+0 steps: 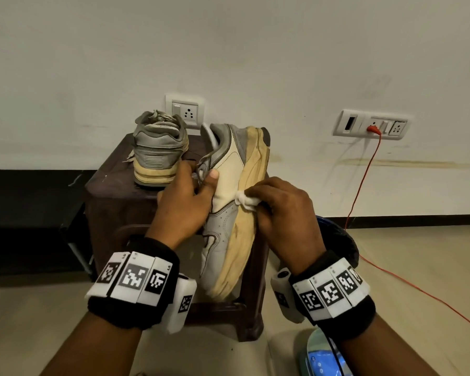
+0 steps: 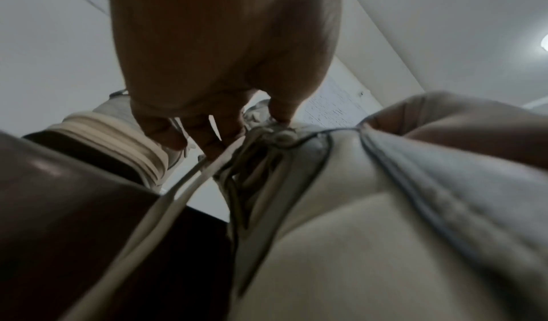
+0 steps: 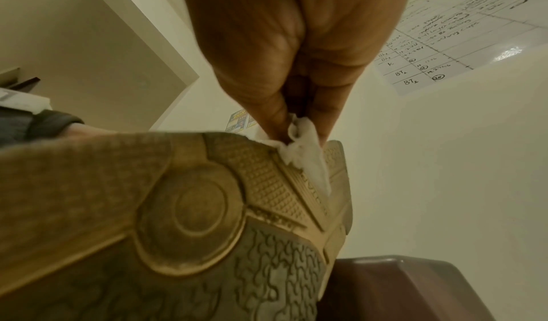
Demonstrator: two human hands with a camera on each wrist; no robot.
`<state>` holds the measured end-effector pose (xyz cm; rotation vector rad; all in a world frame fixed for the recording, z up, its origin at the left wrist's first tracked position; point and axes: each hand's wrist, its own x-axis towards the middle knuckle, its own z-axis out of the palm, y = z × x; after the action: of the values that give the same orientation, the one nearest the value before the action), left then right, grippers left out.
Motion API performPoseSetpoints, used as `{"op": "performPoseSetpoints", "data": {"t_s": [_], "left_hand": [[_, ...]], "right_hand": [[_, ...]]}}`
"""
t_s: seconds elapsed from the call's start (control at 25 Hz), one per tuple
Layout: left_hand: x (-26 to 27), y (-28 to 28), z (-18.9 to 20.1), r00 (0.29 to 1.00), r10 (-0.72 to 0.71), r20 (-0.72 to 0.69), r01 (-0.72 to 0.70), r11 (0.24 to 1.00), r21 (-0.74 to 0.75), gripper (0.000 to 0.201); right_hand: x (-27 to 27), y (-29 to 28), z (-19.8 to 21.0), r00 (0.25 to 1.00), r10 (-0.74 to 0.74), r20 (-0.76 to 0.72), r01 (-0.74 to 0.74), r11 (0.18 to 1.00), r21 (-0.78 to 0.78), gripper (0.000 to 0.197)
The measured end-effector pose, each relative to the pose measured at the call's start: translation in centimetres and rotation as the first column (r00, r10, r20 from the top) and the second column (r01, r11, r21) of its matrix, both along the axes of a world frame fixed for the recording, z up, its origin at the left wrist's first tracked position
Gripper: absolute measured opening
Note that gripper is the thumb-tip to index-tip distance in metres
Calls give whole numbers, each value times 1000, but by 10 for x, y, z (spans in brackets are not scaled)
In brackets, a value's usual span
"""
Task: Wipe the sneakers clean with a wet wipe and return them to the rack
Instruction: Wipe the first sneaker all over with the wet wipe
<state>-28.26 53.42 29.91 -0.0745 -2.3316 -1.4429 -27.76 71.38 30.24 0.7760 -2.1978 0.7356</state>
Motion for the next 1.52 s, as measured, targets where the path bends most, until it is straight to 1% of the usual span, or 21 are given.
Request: {"op": "performPoseSetpoints", "data": {"t_s": [0.04,0.12,0.2,0.28,0.44,0.52,0.56,0.64,0.72,0.76,0.84,0.96,1.04,1.08,1.12,1.2,1.28,1.32,1.4,1.44,1.52], "left_hand": [[-1,-1,0,998,-64,5,63,994,87,39],[2,0,4,975,-221,-8,216,944,248,23],[5,3,8,961,-270,-67,278,922,271,20],[5,6,8,957,-246,-155,283,909,305,25],[3,12,7,964,-133,-231,214,902,376,21],[5,15,8,955,-121,-270,224,892,394,22],[5,18,9,949,-134,-285,244,887,393,23],[7,24,11,936,-179,-302,288,883,370,24],[8,32,12,931,-193,-311,295,898,326,23],[8,34,12,932,-180,-314,279,911,304,22],[8,37,12,935,-132,-328,227,935,274,22],[5,34,9,937,-51,-346,138,963,232,20],[4,31,8,937,-2,-349,84,972,220,20],[2,29,8,938,16,-347,68,971,228,20],[1,28,7,939,28,-343,61,968,244,21],[-1,27,7,946,28,-323,67,958,280,23],[-2,25,8,960,-21,-278,106,950,294,28],[0,24,10,967,-77,-243,150,943,298,31],[4,19,12,952,-260,-163,299,903,308,43],[5,15,12,933,-335,-135,360,890,281,52],[5,7,8,919,-383,-95,393,909,137,63]], "right_hand": [[-1,0,1,1000,-6,-3,6,1000,-2,18],[-2,4,3,1000,-18,1,18,1000,6,18],[-3,11,6,1000,-19,16,18,999,35,17],[1,18,9,998,30,60,-36,995,94,15],[21,27,17,980,115,163,-158,946,282,21],[25,31,20,979,138,152,-176,945,274,19],[25,33,20,981,140,132,-169,955,242,17],[20,34,21,995,81,59,-89,987,136,23],[11,34,20,1000,-8,-12,8,999,45,13],[9,33,21,999,-45,-27,45,998,32,12],[7,34,22,1000,-19,4,19,998,58,12],[16,43,30,986,110,126,-133,972,196,28],[25,45,31,969,150,197,-203,939,279,21],[28,45,29,967,155,201,-212,930,302,17],[29,44,26,975,143,172,-191,930,313,20],[26,39,19,992,91,91,-114,951,286,21],[20,38,15,997,58,57,-69,974,215,16],[17,37,14,997,52,58,-62,981,185,14],[12,36,11,997,47,67,-56,988,144,14],[10,34,10,996,45,72,-54,990,128,14],[7,29,7,997,34,74,-43,991,124,15]]}}
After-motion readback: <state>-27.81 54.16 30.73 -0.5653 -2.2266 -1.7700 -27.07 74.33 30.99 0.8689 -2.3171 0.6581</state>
